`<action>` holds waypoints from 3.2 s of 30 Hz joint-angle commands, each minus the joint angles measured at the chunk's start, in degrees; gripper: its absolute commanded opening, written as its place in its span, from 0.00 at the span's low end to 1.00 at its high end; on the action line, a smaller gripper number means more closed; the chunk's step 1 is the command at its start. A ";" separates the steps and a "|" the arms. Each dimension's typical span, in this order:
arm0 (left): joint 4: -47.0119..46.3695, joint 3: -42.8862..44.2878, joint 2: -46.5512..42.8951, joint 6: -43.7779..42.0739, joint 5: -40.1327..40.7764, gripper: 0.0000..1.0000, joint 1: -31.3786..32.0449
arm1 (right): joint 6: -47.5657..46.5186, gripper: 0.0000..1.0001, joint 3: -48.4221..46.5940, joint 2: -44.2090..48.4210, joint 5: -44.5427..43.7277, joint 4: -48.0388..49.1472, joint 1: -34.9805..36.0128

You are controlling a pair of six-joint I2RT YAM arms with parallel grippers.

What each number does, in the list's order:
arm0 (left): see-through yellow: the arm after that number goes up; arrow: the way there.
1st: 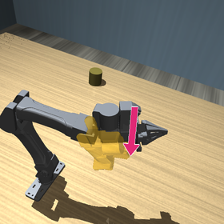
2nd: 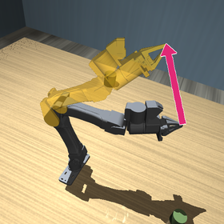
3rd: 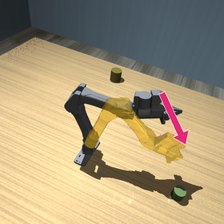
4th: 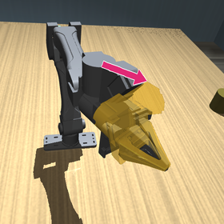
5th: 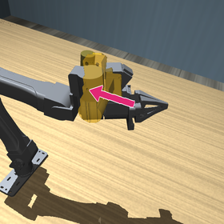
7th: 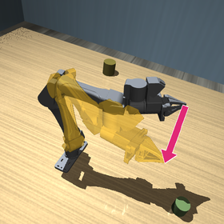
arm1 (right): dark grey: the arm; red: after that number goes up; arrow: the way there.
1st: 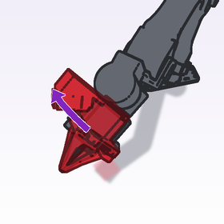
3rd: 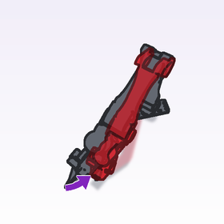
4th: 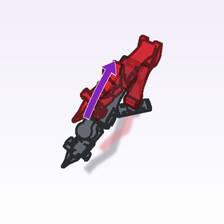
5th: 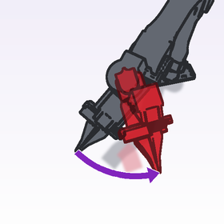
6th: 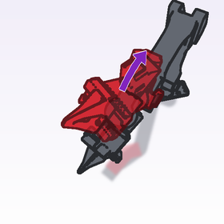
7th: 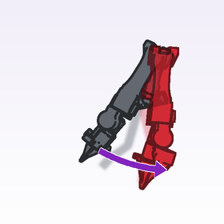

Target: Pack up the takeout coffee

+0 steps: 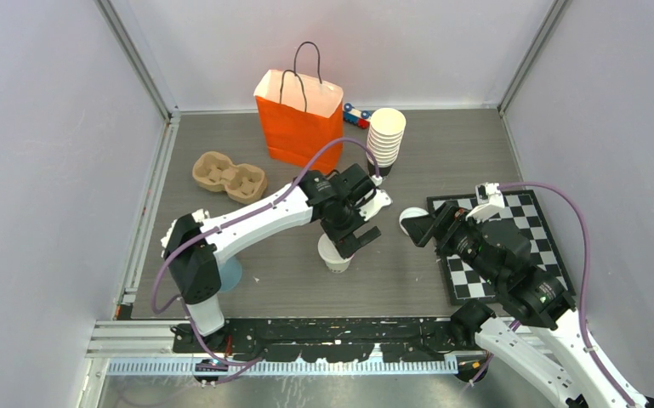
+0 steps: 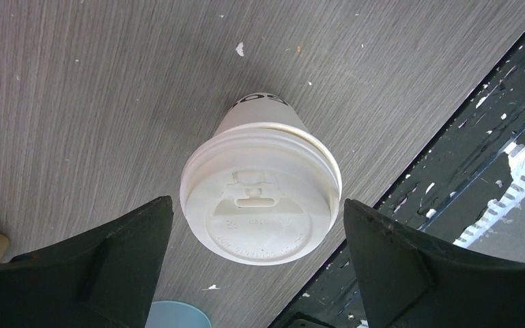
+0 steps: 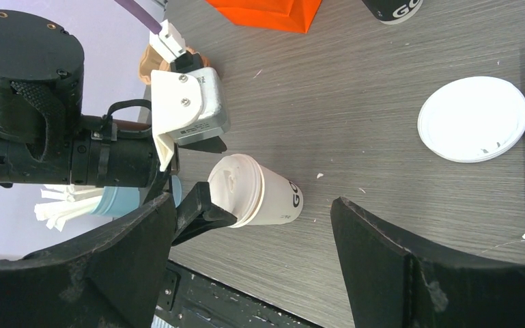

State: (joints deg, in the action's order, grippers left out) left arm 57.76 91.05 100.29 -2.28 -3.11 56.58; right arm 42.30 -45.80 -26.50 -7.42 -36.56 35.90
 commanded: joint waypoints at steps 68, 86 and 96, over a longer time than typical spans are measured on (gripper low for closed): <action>-36.01 -35.88 -22.67 30.13 -12.41 0.39 -13.16 | -4.77 0.45 2.14 -38.25 14.13 21.16 6.77; -31.63 -34.52 -26.18 29.69 -9.61 0.47 -13.16 | -4.52 0.54 0.30 -35.14 13.89 18.30 6.80; -33.39 -34.65 -23.54 29.90 -11.95 0.33 -13.16 | -5.27 0.59 -0.42 -37.77 15.57 17.74 6.85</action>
State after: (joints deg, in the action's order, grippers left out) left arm 26.37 55.46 75.99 28.01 -13.58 43.46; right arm 38.41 -43.62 -63.20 7.09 -19.05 42.54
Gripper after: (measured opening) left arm 0.343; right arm 0.603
